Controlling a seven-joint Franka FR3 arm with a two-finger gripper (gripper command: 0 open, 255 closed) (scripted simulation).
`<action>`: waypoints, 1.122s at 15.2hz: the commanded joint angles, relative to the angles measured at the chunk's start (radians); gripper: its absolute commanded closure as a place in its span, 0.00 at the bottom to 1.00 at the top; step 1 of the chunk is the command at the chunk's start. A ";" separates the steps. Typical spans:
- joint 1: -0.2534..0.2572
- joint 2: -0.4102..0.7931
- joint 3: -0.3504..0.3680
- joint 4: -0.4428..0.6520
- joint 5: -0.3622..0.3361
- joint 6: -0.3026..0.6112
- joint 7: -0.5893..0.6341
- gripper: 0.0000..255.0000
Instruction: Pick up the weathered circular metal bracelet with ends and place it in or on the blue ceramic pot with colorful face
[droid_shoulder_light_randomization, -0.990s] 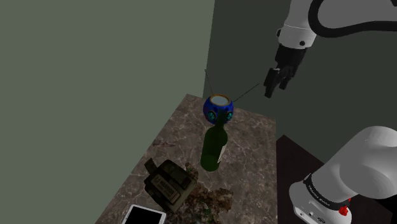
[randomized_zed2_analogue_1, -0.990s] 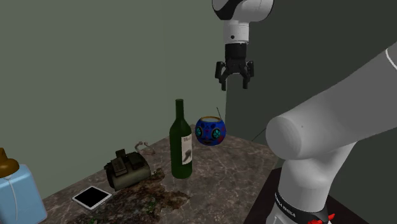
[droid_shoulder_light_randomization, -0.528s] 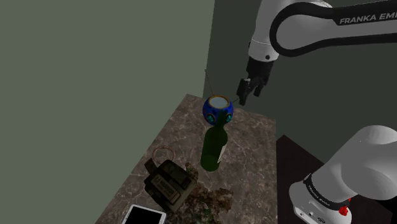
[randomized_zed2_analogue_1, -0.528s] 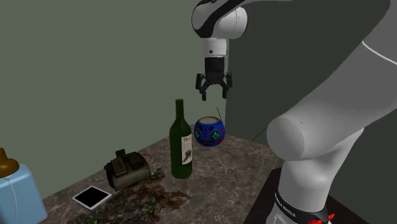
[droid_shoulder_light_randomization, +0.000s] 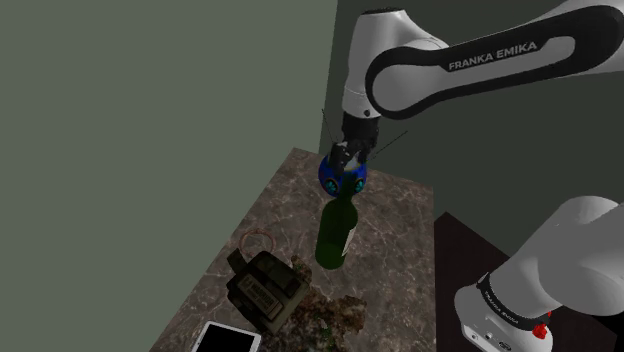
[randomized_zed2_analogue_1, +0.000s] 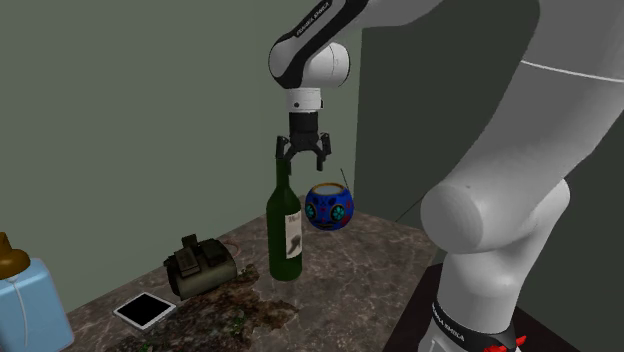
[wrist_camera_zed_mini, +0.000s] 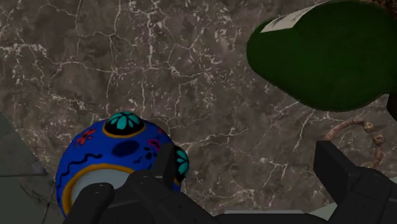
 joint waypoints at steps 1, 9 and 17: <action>0.009 0.073 0.021 0.035 -0.009 0.044 0.019 0.00; 0.053 0.364 0.079 0.222 -0.089 0.159 0.108 0.00; 0.139 0.660 0.088 0.485 -0.199 0.196 0.189 0.00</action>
